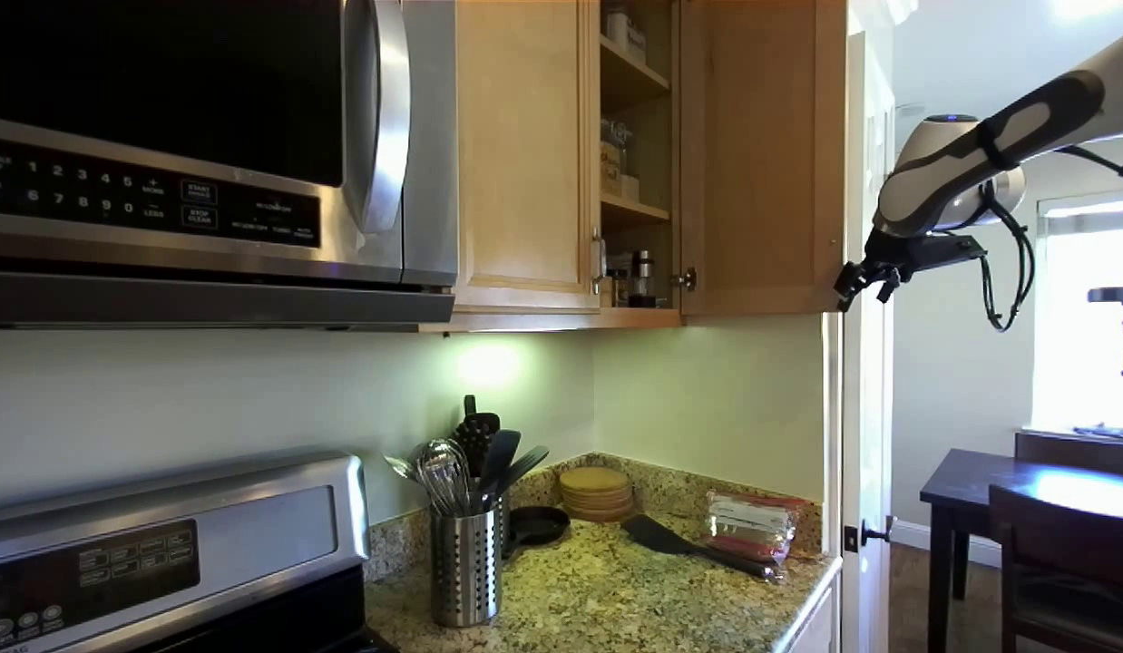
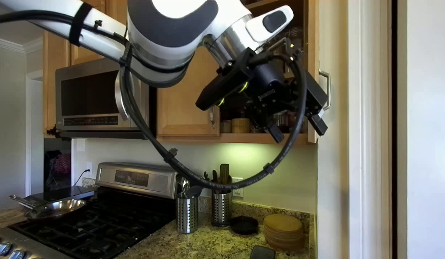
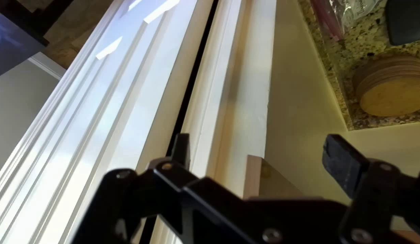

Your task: Pick the bottle on the counter, put it in the cupboard then close the cupboard

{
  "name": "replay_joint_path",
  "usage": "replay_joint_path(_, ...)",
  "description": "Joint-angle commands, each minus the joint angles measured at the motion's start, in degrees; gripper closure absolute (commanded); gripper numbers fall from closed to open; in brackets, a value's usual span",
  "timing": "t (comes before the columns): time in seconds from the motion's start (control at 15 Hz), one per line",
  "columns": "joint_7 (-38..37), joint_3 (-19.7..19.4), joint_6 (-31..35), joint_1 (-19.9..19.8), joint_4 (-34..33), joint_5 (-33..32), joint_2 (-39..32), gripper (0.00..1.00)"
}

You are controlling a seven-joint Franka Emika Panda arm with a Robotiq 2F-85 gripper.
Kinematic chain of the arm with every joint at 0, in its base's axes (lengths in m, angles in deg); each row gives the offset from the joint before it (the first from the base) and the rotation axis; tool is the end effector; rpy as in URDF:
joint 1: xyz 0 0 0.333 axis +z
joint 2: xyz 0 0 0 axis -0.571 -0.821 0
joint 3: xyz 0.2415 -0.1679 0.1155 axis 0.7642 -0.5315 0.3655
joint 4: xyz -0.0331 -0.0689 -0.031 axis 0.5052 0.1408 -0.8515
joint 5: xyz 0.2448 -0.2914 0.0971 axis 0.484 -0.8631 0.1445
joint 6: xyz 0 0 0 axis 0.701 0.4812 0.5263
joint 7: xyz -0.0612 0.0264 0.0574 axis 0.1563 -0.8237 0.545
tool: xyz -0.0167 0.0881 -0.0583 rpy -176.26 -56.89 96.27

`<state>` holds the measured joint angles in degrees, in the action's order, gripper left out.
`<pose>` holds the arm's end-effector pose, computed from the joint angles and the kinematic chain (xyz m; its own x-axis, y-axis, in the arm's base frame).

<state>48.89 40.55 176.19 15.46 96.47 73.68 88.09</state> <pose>0.3442 -0.3771 0.5961 0.7170 -0.3362 0.6107 -0.5416 -0.8201 0.1845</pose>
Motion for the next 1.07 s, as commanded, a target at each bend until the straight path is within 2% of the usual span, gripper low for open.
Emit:
replay_joint_path(0.0,9.4,-3.8,2.8,2.9,-0.7,10.5,-3.4,0.00)
replay_joint_path(0.2,16.9,-5.6,3.3,4.6,-1.4,19.5,-4.8,0.00)
replay_joint_path(0.4,21.9,-6.2,3.2,5.5,-2.5,25.5,-5.2,0.00)
replay_joint_path(1.0,30.1,-5.5,2.5,7.7,-5.7,31.6,-3.2,0.00)
